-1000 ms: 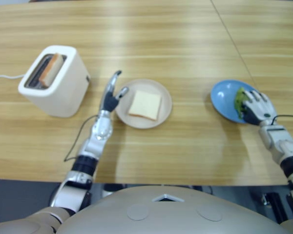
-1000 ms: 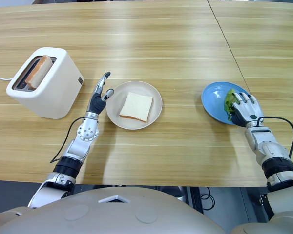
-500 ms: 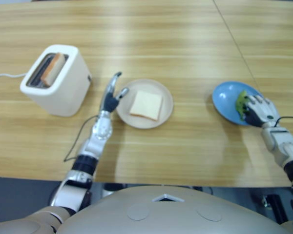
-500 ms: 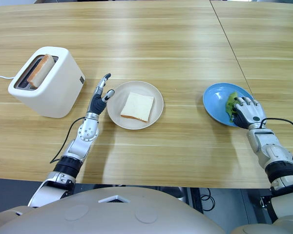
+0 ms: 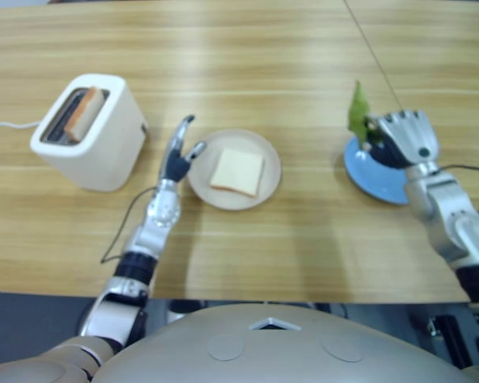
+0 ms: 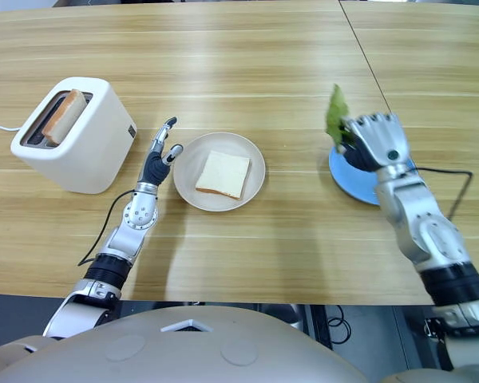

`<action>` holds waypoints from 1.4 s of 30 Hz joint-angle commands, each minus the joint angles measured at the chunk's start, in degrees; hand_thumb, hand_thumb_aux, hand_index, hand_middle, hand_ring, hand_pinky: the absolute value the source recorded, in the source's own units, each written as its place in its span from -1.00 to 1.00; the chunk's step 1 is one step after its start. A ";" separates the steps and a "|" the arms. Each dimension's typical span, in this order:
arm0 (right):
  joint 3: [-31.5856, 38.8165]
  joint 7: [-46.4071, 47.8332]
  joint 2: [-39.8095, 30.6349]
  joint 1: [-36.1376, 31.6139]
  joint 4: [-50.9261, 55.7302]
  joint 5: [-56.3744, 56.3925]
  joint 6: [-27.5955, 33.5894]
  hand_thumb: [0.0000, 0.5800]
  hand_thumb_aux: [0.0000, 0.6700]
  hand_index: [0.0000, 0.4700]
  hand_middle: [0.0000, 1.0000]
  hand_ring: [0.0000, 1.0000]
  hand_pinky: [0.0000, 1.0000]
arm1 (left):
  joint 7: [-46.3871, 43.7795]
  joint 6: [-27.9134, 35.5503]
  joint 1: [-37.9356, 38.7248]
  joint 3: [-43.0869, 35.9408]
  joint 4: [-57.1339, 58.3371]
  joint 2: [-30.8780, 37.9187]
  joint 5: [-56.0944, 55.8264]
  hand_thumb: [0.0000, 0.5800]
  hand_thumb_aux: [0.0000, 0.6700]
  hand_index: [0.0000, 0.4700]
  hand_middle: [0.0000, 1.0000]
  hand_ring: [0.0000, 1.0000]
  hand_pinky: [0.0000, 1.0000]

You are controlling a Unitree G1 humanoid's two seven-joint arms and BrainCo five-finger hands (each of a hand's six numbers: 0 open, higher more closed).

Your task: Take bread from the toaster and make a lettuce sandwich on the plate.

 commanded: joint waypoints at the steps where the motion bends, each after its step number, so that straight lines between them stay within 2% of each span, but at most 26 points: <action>1: 7.39 4.52 6.32 -5.93 1.37 -4.27 -1.60 1.00 1.00 0.96 1.00 1.00 1.00 | -0.39 -0.20 -0.31 0.66 1.67 0.16 -1.06 -1.00 -1.00 -1.00 -1.00 -1.00 -1.00; 9: 21.83 5.40 20.29 -16.87 17.95 -11.70 -5.05 1.00 1.00 0.96 1.00 1.00 1.00 | -1.52 -0.64 -1.20 1.49 3.17 0.42 -2.80 -1.00 -1.00 -1.00 -1.00 -1.00 -1.00; 15: 26.80 3.29 23.00 -18.82 29.05 -13.62 -6.31 1.00 1.00 0.96 1.00 1.00 1.00 | -1.80 -0.61 -1.19 1.32 3.32 0.20 -2.76 -1.00 -1.00 -1.00 -1.00 -1.00 -1.00; 26: 26.22 3.85 19.61 -17.39 22.32 -14.35 -4.07 1.00 1.00 0.96 1.00 1.00 1.00 | -1.51 -0.31 -0.58 1.23 3.29 0.28 -2.25 -1.00 -1.00 -1.00 -1.00 -1.00 -1.00; 27: 25.99 3.99 19.46 -17.17 21.04 -14.45 -3.71 0.58 0.08 0.06 0.36 0.36 0.36 | -1.50 -0.30 -0.58 1.16 3.30 0.28 -2.15 -1.00 -1.00 -1.00 -1.00 -1.00 -1.00; 28: 25.75 4.15 19.37 -16.90 19.77 -14.45 -3.39 0.58 0.08 0.06 0.36 0.36 0.36 | -1.51 -0.30 -0.59 1.12 3.31 0.29 -2.10 -1.00 -1.00 -1.00 -1.00 -1.00 -1.00; 29: 25.47 4.41 19.30 -16.55 18.49 -14.41 -3.05 -0.32 -0.62 -0.63 -0.35 -0.35 -0.35 | -1.55 -0.32 -0.61 1.11 3.34 0.33 -2.09 -1.00 -1.00 -1.00 -1.00 -1.00 -1.00; 30: 25.11 4.88 19.22 -16.09 17.22 -14.07 -2.79 -1.00 -1.00 -1.00 -1.00 -1.00 -1.00 | -1.60 -0.34 -0.62 1.10 3.34 0.37 -2.09 -1.00 -1.00 -1.00 -1.00 -1.00 -1.00; 38: 22.21 9.27 17.10 -12.98 7.81 -13.89 -1.41 -1.00 -1.00 -1.00 -1.00 -1.00 -1.00 | -1.56 -0.14 -0.41 1.38 2.70 0.78 -2.03 -1.00 -1.00 -1.00 -1.00 -1.00 -1.00; 42: 18.41 13.28 14.93 -10.52 0.23 -13.21 -0.17 -1.00 -1.00 -1.00 -1.00 -1.00 -1.00 | -1.22 0.61 0.84 1.88 -1.23 1.76 -1.05 -1.00 -1.00 -1.00 -1.00 -1.00 -1.00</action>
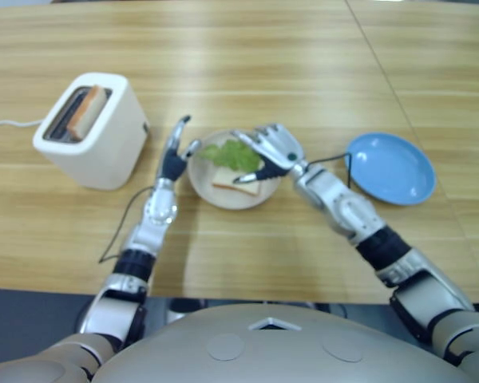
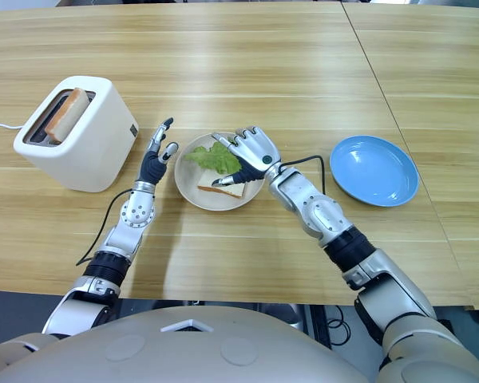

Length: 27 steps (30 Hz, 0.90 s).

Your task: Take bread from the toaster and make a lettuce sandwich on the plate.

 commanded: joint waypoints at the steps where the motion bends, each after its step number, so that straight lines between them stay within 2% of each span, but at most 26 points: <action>1: -4.38 4.01 -1.70 1.84 -6.99 1.26 1.51 -1.00 -1.00 -1.00 -1.00 -1.00 -1.00 | 0.18 1.85 1.98 0.89 -5.93 1.60 1.61 -1.00 -1.00 -1.00 -1.00 -1.00 -1.00; 5: -10.50 5.45 -2.01 3.52 -12.95 4.88 2.68 -1.00 -1.00 -1.00 -1.00 -1.00 -1.00 | -0.03 6.34 5.30 3.74 -22.85 4.50 6.42 -1.00 -1.00 -1.00 -1.00 -1.00 -1.00; 9: -20.03 4.76 1.13 6.56 -13.03 20.18 1.31 -1.00 -1.00 -1.00 -1.00 -1.00 -1.00 | -2.78 14.23 6.46 11.54 -43.68 11.25 17.91 -1.00 -1.00 -1.00 -1.00 -1.00 -1.00; 12: -24.47 3.52 2.04 8.46 -10.02 26.00 -0.50 -1.00 -1.00 -1.00 -1.00 -1.00 -1.00 | -5.70 19.91 6.08 16.90 -48.82 16.94 24.51 -1.00 -1.00 -1.00 -1.00 -1.00 -1.00; 15: -27.37 3.13 3.19 10.75 -6.37 31.98 -2.75 -1.00 -1.00 -1.00 -1.00 -1.00 -1.00 | -8.88 25.10 6.44 22.13 -47.84 23.79 30.69 -1.00 -1.00 -1.00 -1.00 -1.00 -1.00; 19: -29.01 2.79 3.88 12.77 -4.30 35.23 -4.66 -1.00 -1.00 -1.00 -1.00 -1.00 -1.00 | -10.54 30.03 6.82 23.68 -38.86 29.62 34.37 -1.00 -1.00 -1.00 -1.00 -1.00 -1.00; 24: -29.56 2.61 3.88 13.47 -3.18 36.24 -5.73 -1.00 -1.00 -1.00 -1.00 -1.00 -1.00 | -13.06 34.57 5.58 20.26 -28.56 30.76 34.47 -1.00 -1.00 -1.00 -1.00 -1.00 -1.00; 27: -29.34 1.07 2.68 13.53 -3.24 32.73 -5.31 -1.00 -1.00 -1.00 -1.00 -1.00 -1.00 | -14.48 36.16 4.58 17.47 -24.26 29.84 33.25 -1.00 -1.00 -1.00 -1.00 -1.00 -1.00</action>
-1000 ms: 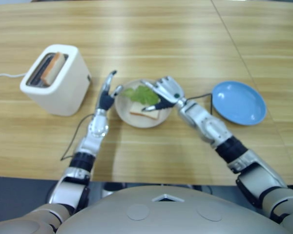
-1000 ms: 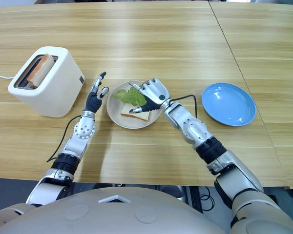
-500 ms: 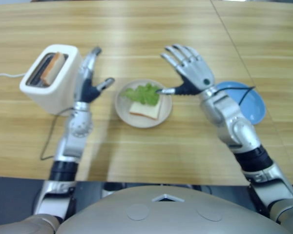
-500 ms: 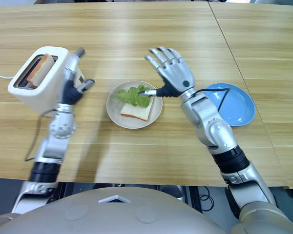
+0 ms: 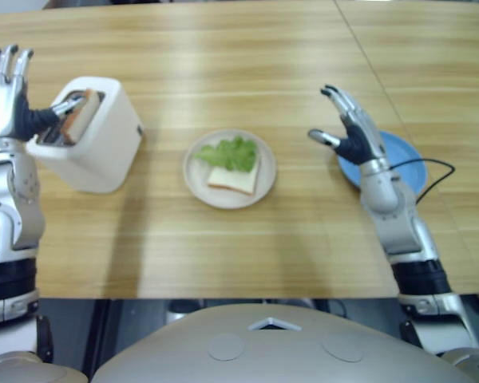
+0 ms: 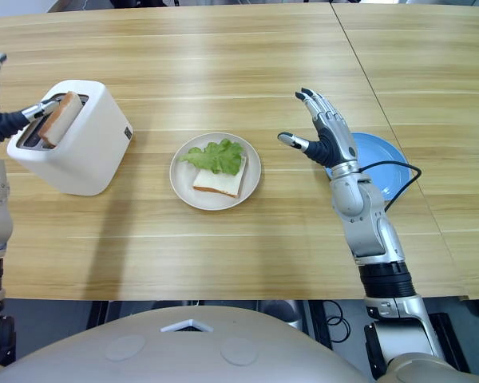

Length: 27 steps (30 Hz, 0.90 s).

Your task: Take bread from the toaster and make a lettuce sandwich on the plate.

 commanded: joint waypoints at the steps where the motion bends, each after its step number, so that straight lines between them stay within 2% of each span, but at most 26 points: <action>1: -0.45 -1.86 -1.22 0.29 1.10 -3.54 0.22 -1.00 -1.00 -1.00 -1.00 -1.00 -1.00 | -2.02 2.06 -1.37 -3.80 5.42 -0.76 -1.43 -1.00 -1.00 -1.00 -1.00 -1.00 -1.00; 10: -0.47 -2.53 -1.54 1.54 1.12 -4.74 0.43 -1.00 -1.00 -1.00 -1.00 -1.00 -1.00 | -1.37 3.44 -3.31 -7.58 11.73 -0.96 -5.42 -1.00 -1.00 -1.00 -1.00 -1.00 -1.00; 11: -0.44 -2.51 -1.52 1.61 1.07 -4.77 0.42 -1.00 -1.00 -1.00 -1.00 -1.00 -1.00 | -1.23 3.65 -3.30 -7.53 11.97 -0.93 -5.96 -0.05 -0.45 -0.46 -1.00 -1.00 -1.00; 13: -0.35 -2.48 -1.56 1.79 0.94 -5.12 0.50 -1.00 -1.00 -1.00 -1.00 -1.00 -1.00 | -0.64 4.12 -3.29 -7.20 12.28 -0.86 -6.87 -0.05 -0.45 -0.46 -1.00 -1.00 -1.00; 14: -0.35 -2.42 -1.53 1.85 0.92 -5.10 0.49 -1.00 -1.00 -1.00 -1.00 -1.00 -1.00 | -0.24 4.37 -3.35 -6.98 12.17 -0.74 -7.17 0.99 0.85 0.81 -1.00 -1.00 -1.00; 15: -0.38 -2.37 -1.54 1.94 0.82 -5.13 0.53 -1.00 -1.00 -1.00 -1.00 -1.00 -1.00 | 0.14 4.47 -3.42 -6.81 11.93 -0.65 -7.58 1.00 1.00 0.96 -1.00 -1.00 -1.00; 20: -0.14 -3.19 -2.03 2.40 0.81 -7.37 1.10 -1.00 -1.00 -1.00 -1.00 -1.00 -1.00 | 1.93 3.80 -3.40 -7.52 8.26 -1.11 -8.54 1.00 1.00 0.96 -1.00 -1.00 -1.00; 27: 0.44 -3.92 -2.20 2.27 1.86 -9.36 1.32 -1.00 -1.00 -1.00 -1.00 -1.00 -1.00 | 9.29 -0.33 -2.13 -5.27 -0.55 -2.66 -10.45 1.00 1.00 0.96 -1.00 -1.00 -1.00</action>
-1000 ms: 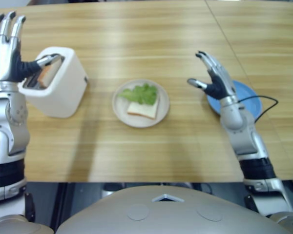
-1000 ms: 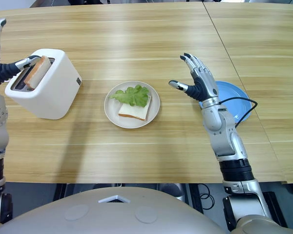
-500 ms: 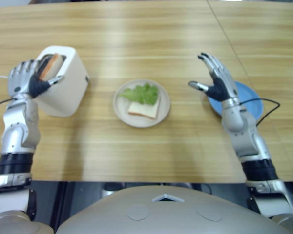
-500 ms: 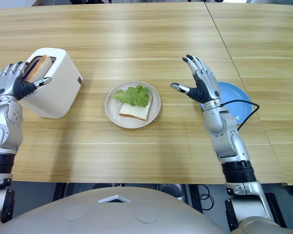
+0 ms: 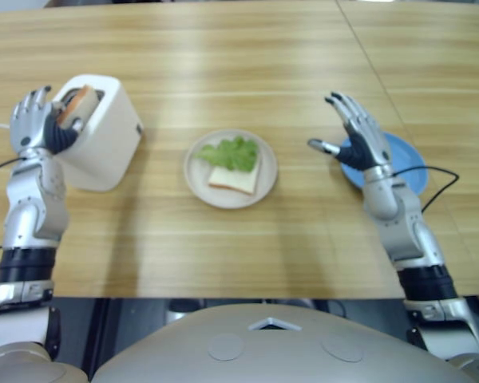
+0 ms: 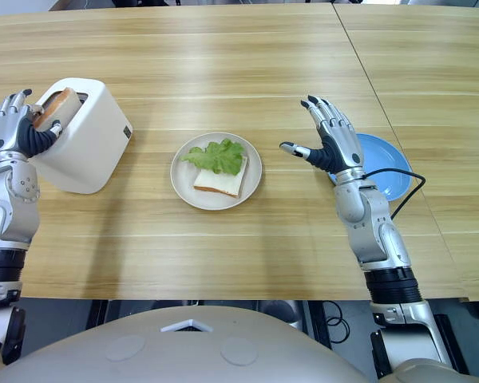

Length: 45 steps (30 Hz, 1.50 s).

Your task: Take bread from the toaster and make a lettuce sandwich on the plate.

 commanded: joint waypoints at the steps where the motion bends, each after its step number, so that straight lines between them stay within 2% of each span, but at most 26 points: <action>1: 0.33 -0.21 -0.34 0.19 1.19 -0.89 0.38 -1.00 -1.00 -1.00 -1.00 -1.00 -1.00 | 4.66 -3.21 0.84 2.37 -6.55 -1.40 -2.00 1.00 1.00 0.96 -1.00 -1.00 -1.00; 3: 0.22 -0.30 -0.28 0.28 1.30 -0.90 0.36 -1.00 -1.00 -1.00 -1.00 -1.00 -1.00 | 5.95 -4.99 0.85 4.26 -9.44 -2.69 -4.83 1.00 1.00 0.96 -1.00 -1.00 -1.00; 4: 0.16 -0.36 -0.25 0.32 1.40 -0.88 0.31 -1.00 -1.00 -1.00 -1.00 -1.00 -1.00 | 6.83 -6.14 0.85 5.46 -11.07 -3.29 -6.18 1.00 1.00 0.96 -0.79 -0.79 -0.79; 6: 0.13 -0.42 -0.16 0.32 1.54 -0.84 0.25 -1.00 -1.00 -1.00 -1.00 -1.00 -1.00 | 8.32 -8.91 0.66 8.94 -15.68 -4.96 -10.43 1.00 1.00 0.96 0.88 0.88 0.88; 7: 0.15 -0.45 -0.12 0.29 1.60 -0.83 0.24 -1.00 -1.00 -1.00 -1.00 -1.00 -1.00 | 8.73 -10.54 0.45 10.74 -18.20 -5.69 -12.75 1.00 1.00 0.96 1.00 1.00 1.00; 10: 0.31 -0.86 -0.24 0.39 1.49 -1.77 0.57 -1.00 -1.00 -1.00 -1.00 -1.00 -1.00 | 6.72 -13.35 -0.61 12.37 -22.83 -7.59 -18.98 1.00 1.00 0.96 1.00 1.00 1.00; 13: 0.73 -1.59 -0.28 0.31 2.19 -3.07 0.74 -1.00 -1.00 -1.00 -1.00 -1.00 -1.00 | -1.14 -12.63 -2.89 7.26 -21.97 -11.07 -27.97 1.00 1.00 0.96 1.00 1.00 1.00; 17: 1.53 -2.11 0.14 -0.45 3.50 -3.42 0.60 -1.00 -1.00 -1.00 -1.00 -1.00 -1.00 | -9.22 -12.21 -4.62 0.10 -15.42 -16.52 -35.69 1.00 1.00 0.96 1.00 1.00 1.00; 21: 1.59 -1.81 0.38 -0.63 4.56 -2.24 -0.08 -1.00 -1.00 -1.00 -1.00 -1.00 -1.00 | -17.55 -15.30 -6.51 -7.33 -4.01 -23.10 -41.91 1.00 1.00 0.96 1.00 1.00 1.00; 25: 0.98 -2.01 0.03 -0.37 5.42 -1.54 -0.56 -1.00 -1.00 -1.00 -1.00 -1.00 -1.00 | -23.43 -16.93 -8.75 -12.77 7.97 -27.64 -43.12 1.00 1.00 0.96 1.00 1.00 1.00; 31: 1.24 -1.71 -0.01 0.00 7.35 -0.69 -1.71 -1.00 -1.00 -1.00 -1.00 -1.00 -1.00 | -22.75 -23.01 -15.69 -17.68 28.97 -29.82 -37.52 1.00 1.00 0.96 1.00 1.00 1.00; 36: 0.95 -1.66 -0.84 0.49 7.64 -0.53 -2.23 -1.00 -1.00 -1.00 -1.00 -1.00 -1.00 | -21.22 -27.61 -22.11 -18.03 43.57 -30.50 -35.54 1.00 1.00 0.96 1.00 1.00 1.00; 40: 1.08 -1.68 -1.12 0.47 7.88 -0.48 -2.50 -1.00 -1.00 -1.00 -1.00 -1.00 -1.00 | -19.84 -30.03 -26.02 -16.93 51.19 -29.65 -35.30 1.00 1.00 0.96 1.00 1.00 1.00; 45: 1.38 -1.62 -1.18 0.76 8.01 -0.76 -2.49 -1.00 -1.00 -1.00 -1.00 -1.00 -1.00 | -20.88 -31.50 -28.59 -16.79 54.84 -27.73 -34.99 1.00 1.00 0.96 1.00 1.00 1.00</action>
